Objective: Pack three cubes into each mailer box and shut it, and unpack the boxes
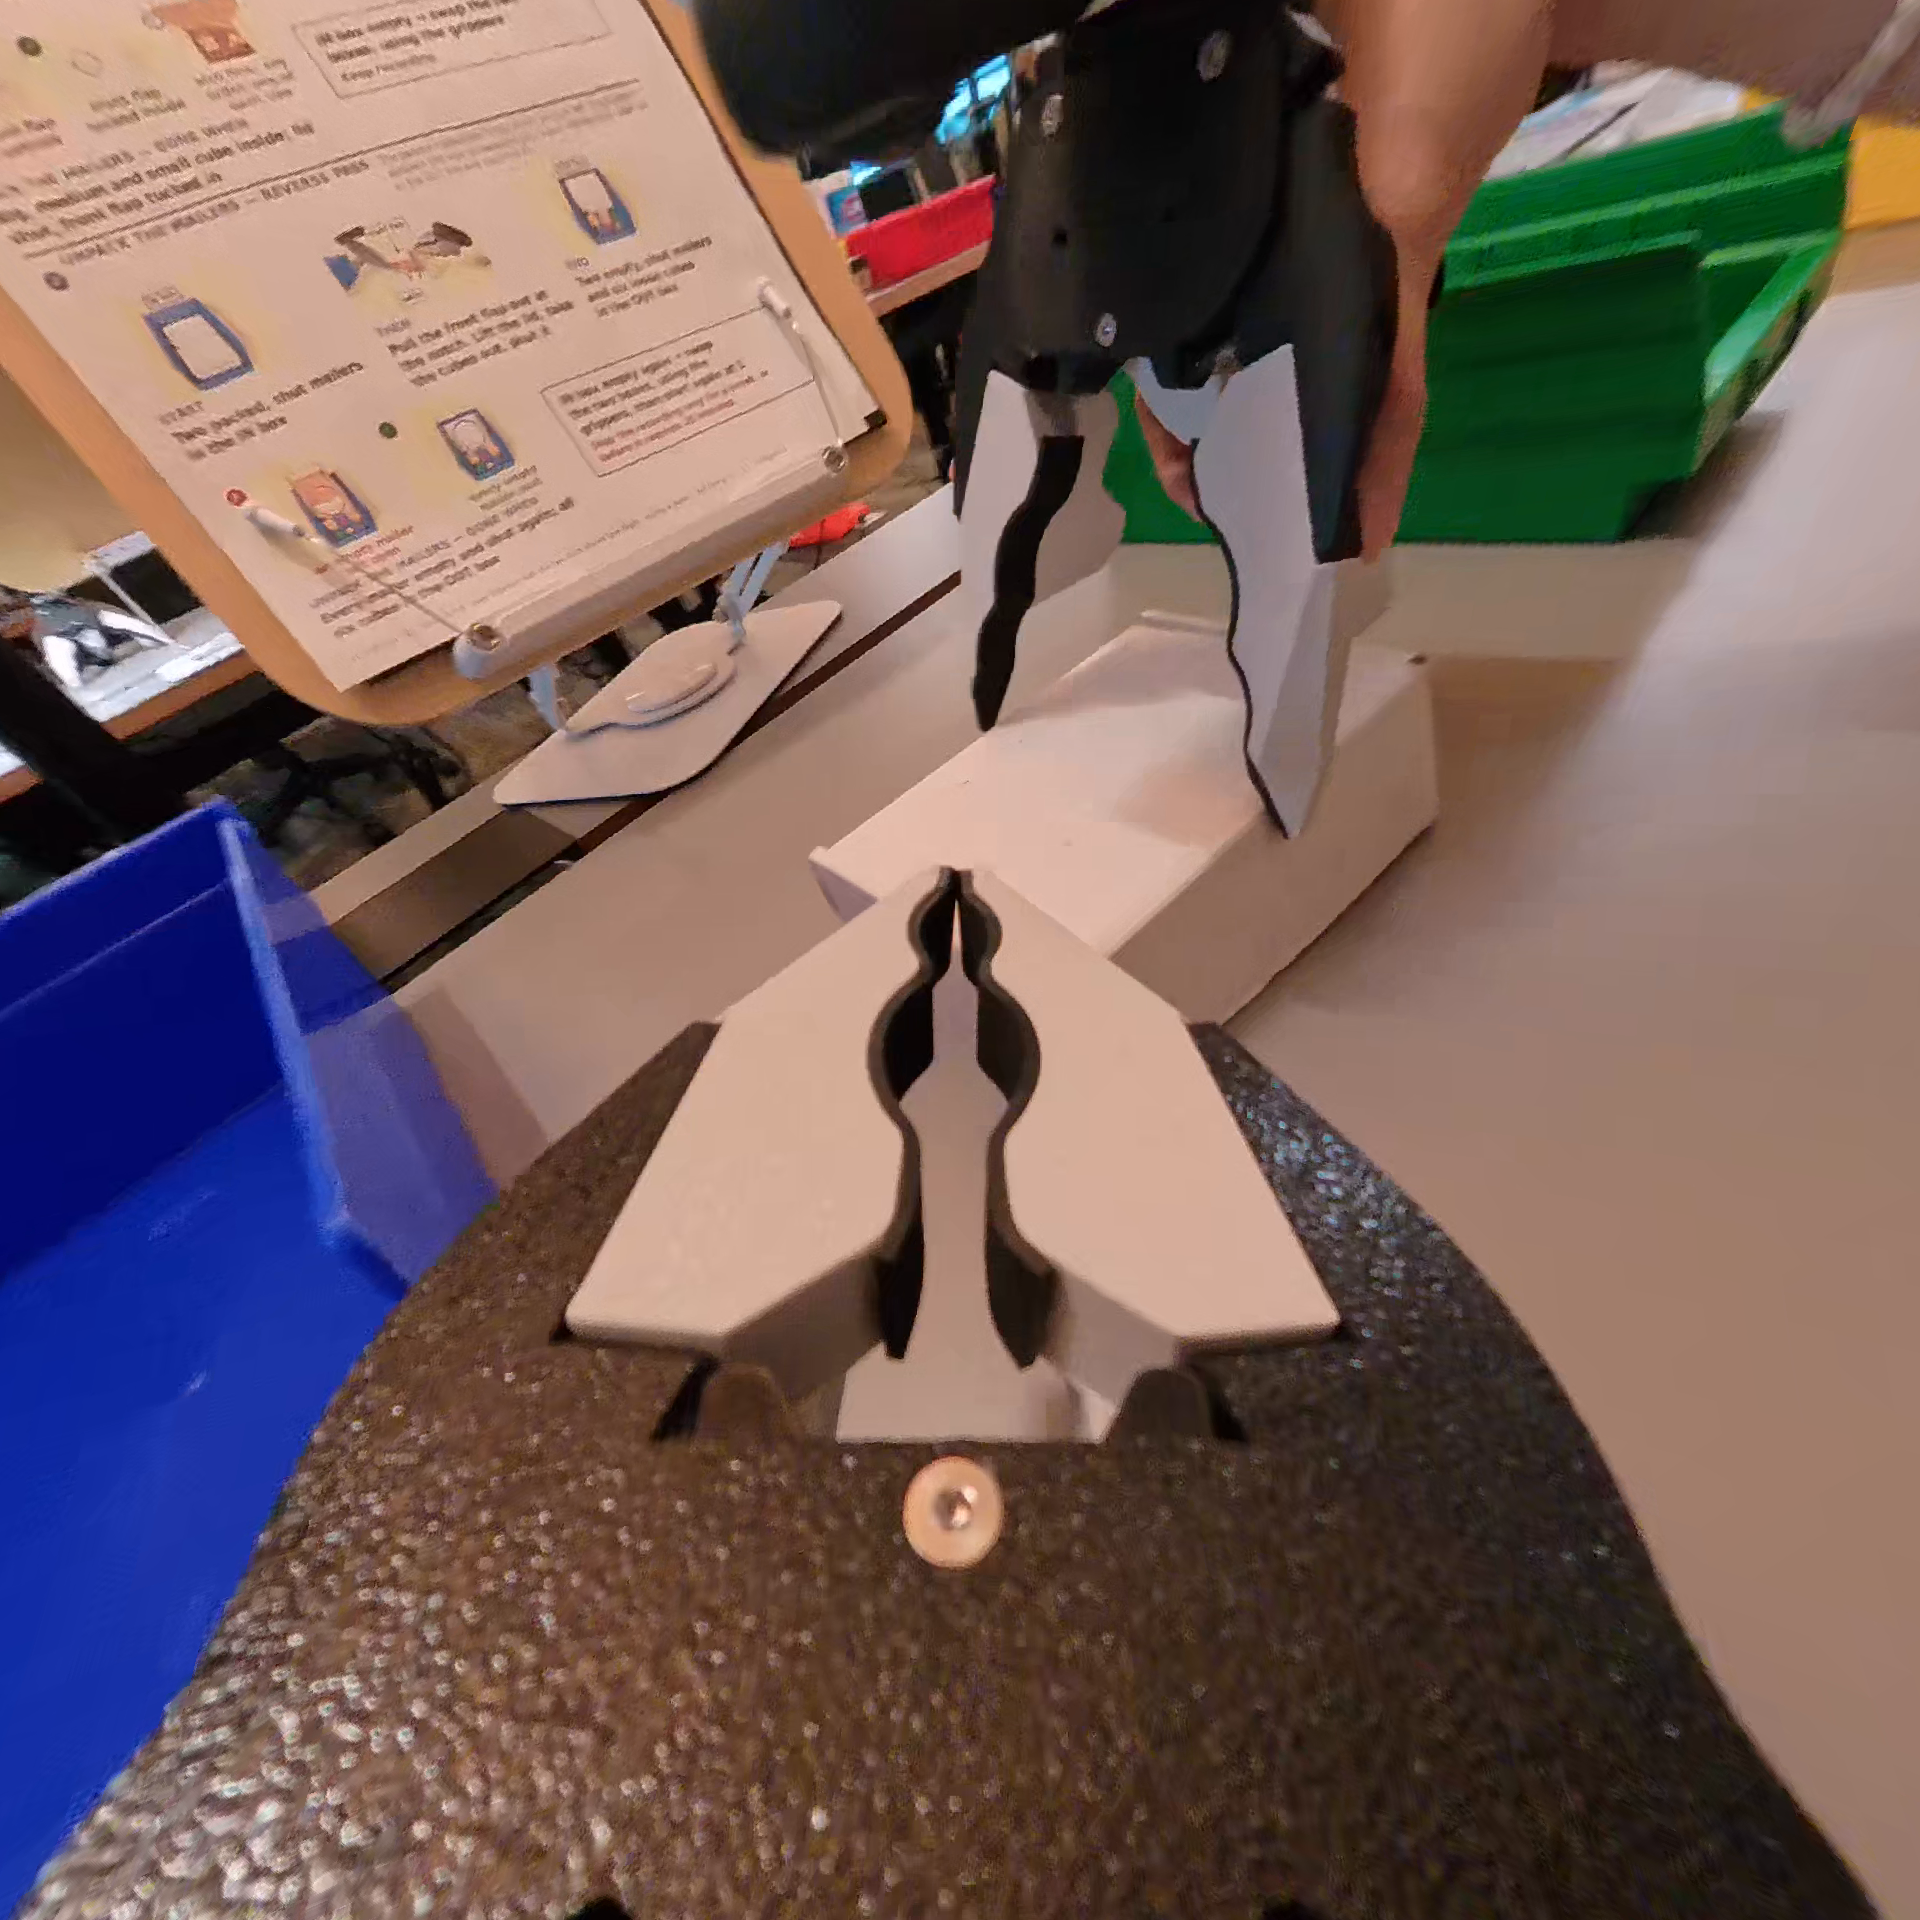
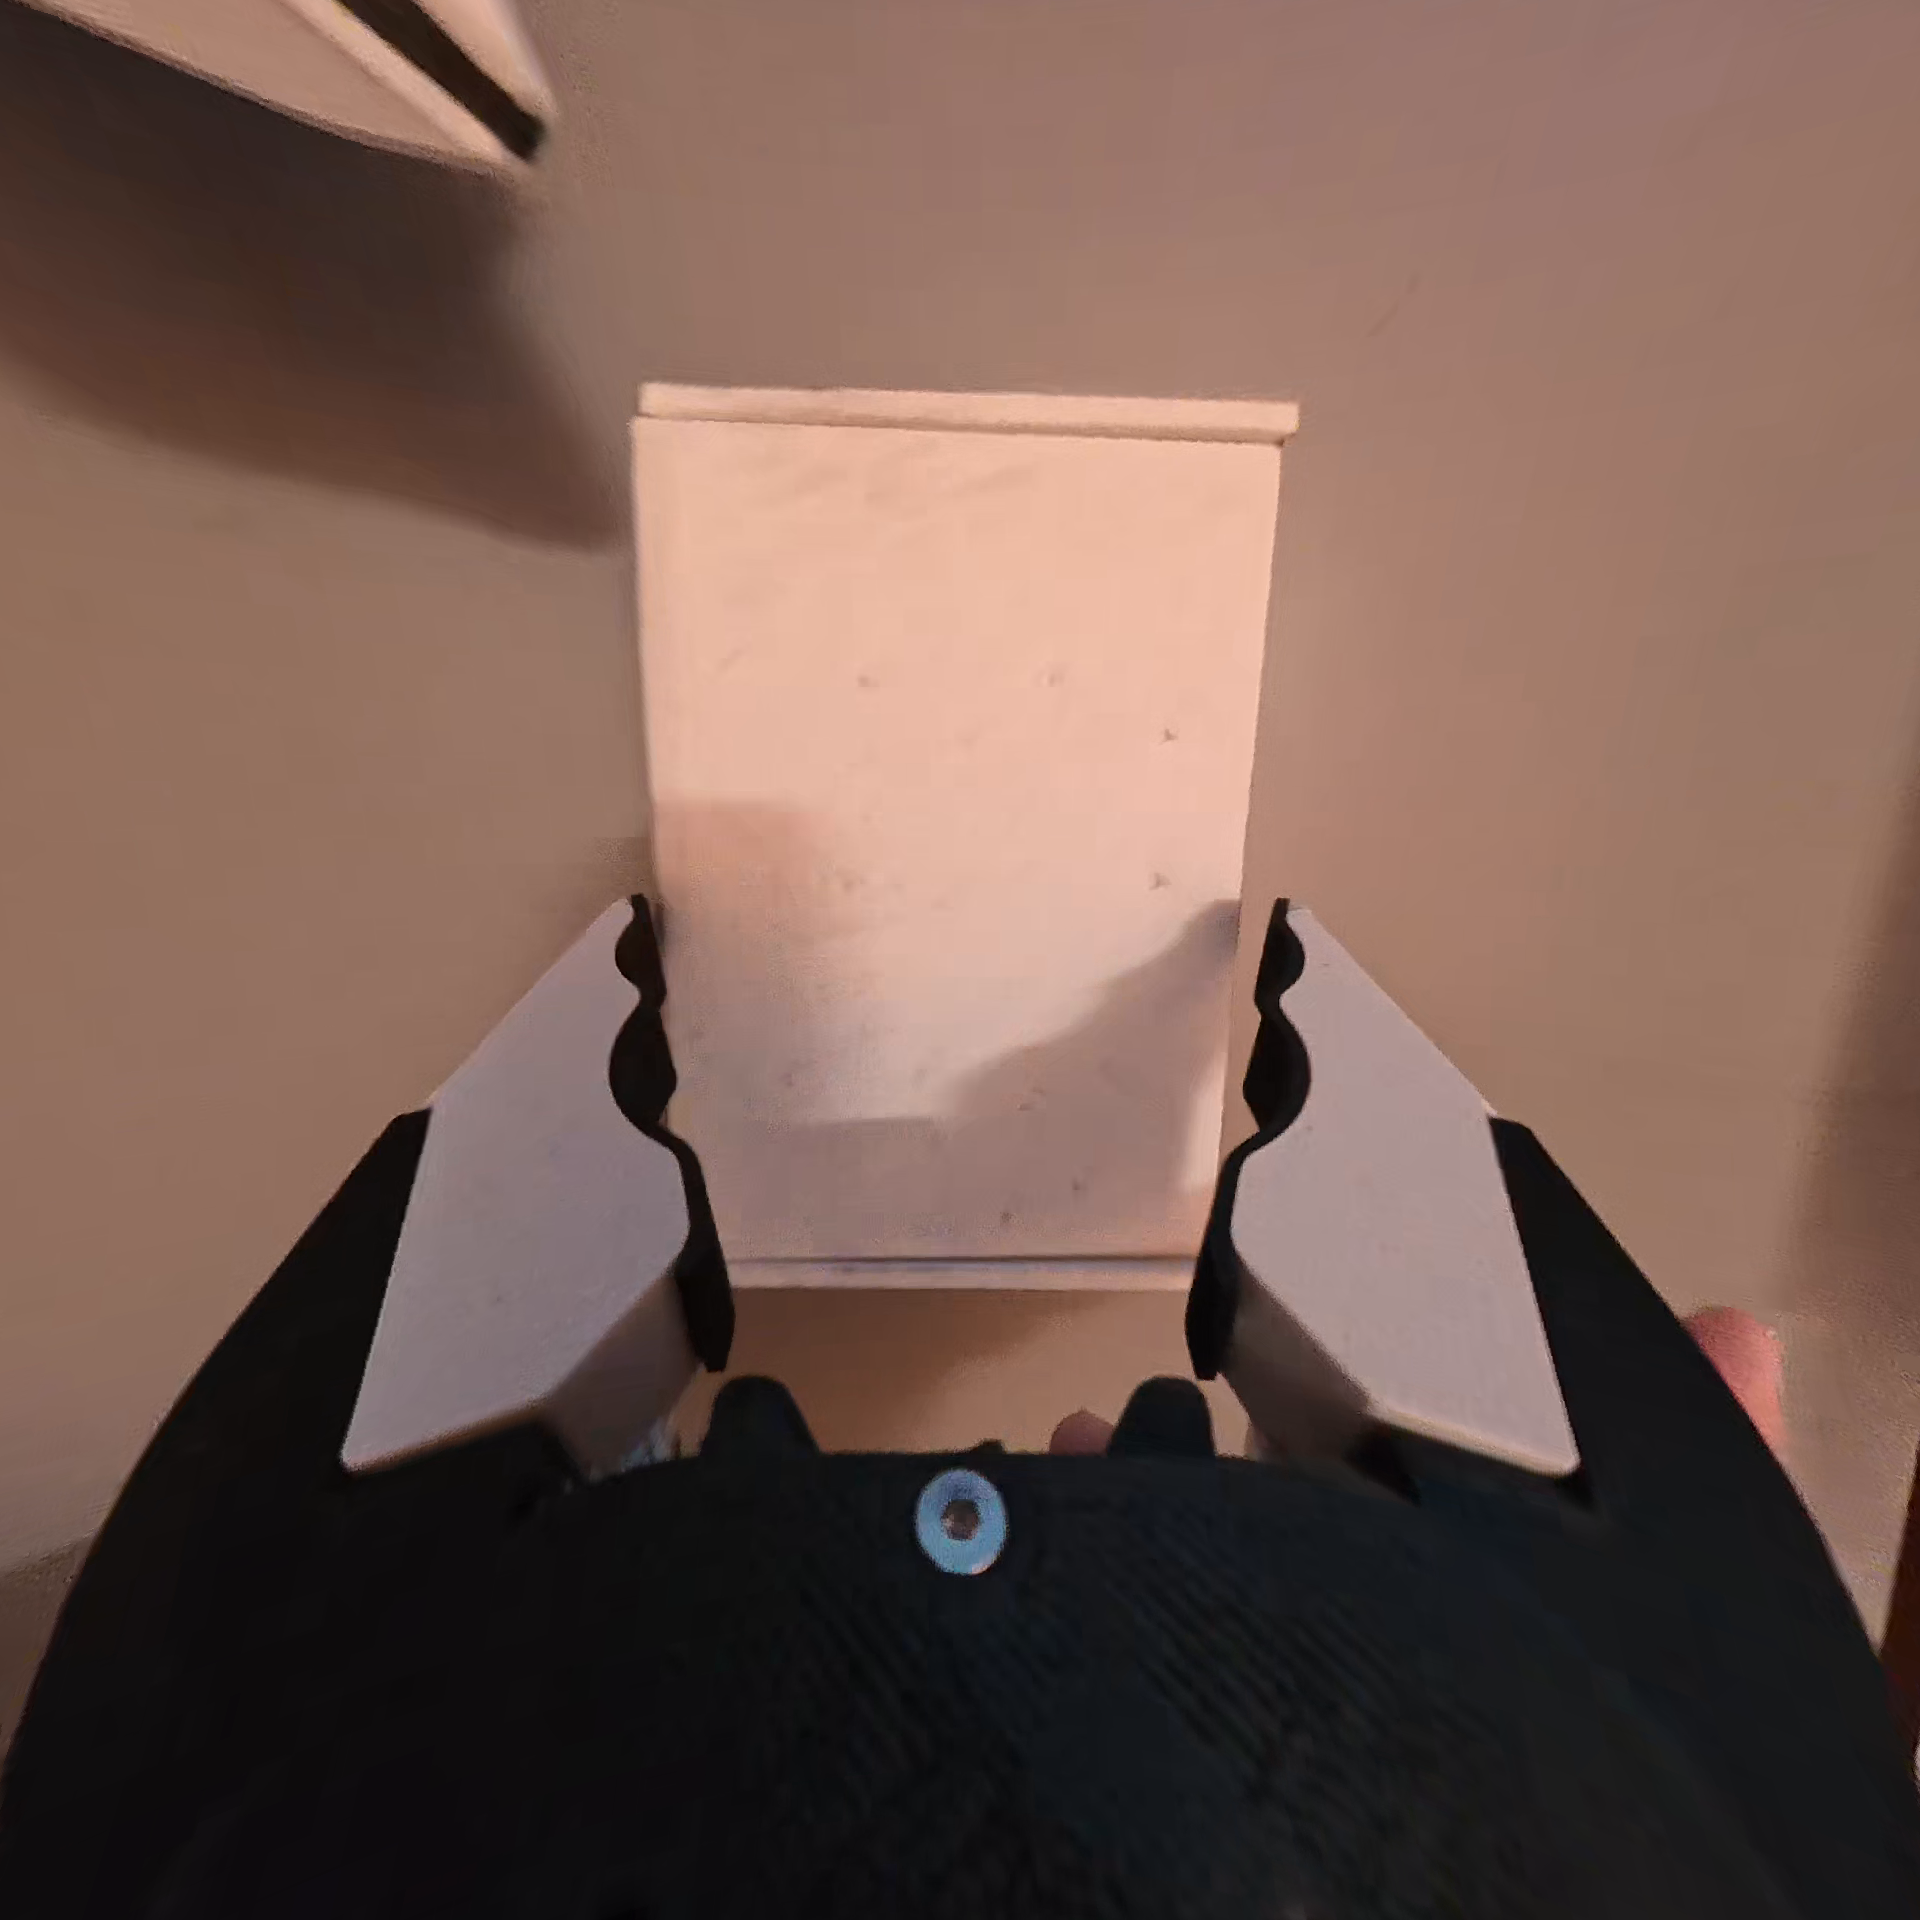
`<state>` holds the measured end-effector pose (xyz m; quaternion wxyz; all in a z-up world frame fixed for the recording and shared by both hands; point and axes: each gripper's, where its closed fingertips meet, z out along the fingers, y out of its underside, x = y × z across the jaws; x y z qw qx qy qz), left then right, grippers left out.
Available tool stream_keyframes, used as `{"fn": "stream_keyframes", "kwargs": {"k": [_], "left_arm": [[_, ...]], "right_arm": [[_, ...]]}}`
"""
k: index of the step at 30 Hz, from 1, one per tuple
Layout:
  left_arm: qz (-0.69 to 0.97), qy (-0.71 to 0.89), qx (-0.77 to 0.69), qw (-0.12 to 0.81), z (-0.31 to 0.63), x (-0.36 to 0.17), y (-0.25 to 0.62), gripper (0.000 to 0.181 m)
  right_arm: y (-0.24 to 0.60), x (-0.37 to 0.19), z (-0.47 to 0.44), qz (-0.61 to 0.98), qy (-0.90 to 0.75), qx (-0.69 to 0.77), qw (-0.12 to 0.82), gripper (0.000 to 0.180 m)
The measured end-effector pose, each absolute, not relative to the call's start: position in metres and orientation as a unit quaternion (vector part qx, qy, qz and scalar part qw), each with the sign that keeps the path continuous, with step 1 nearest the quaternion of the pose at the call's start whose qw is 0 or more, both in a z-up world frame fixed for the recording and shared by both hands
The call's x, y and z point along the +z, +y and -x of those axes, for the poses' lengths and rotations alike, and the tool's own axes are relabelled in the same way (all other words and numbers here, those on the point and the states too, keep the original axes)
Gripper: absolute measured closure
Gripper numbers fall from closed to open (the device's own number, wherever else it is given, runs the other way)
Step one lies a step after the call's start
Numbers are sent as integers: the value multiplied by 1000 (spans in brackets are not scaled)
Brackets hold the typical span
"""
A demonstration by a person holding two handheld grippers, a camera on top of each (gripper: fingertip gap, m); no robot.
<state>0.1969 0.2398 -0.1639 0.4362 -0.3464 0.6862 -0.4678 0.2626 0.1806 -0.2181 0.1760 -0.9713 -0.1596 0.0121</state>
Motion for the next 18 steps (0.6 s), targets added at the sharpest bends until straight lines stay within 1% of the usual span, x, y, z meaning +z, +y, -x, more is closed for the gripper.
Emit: {"fn": "stream_keyframes", "kwargs": {"k": [1, 3, 6, 12, 15, 18], "left_arm": [[343, 692, -455, 444, -197, -166, 242, 181], [339, 702, -433, 453, -196, -171, 246, 181], [338, 706, -422, 457, -196, -173, 250, 181], [336, 712, -407, 464, -195, -175, 255, 181], [342, 708, -401, 470, -194, -175, 262, 181], [348, 701, -411, 468, -193, -173, 264, 181]], "right_arm": [[183, -223, -263, 975, -154, 17, 158, 62], [186, -232, -259, 978, -161, 24, 131, 61], [182, -248, -260, 982, -170, 6, 81, 52], [174, -249, -256, 977, -199, 14, 78, 51], [162, -224, -256, 970, -222, 7, 94, 51], [138, -172, -270, 958, -258, -28, 122, 51]]}}
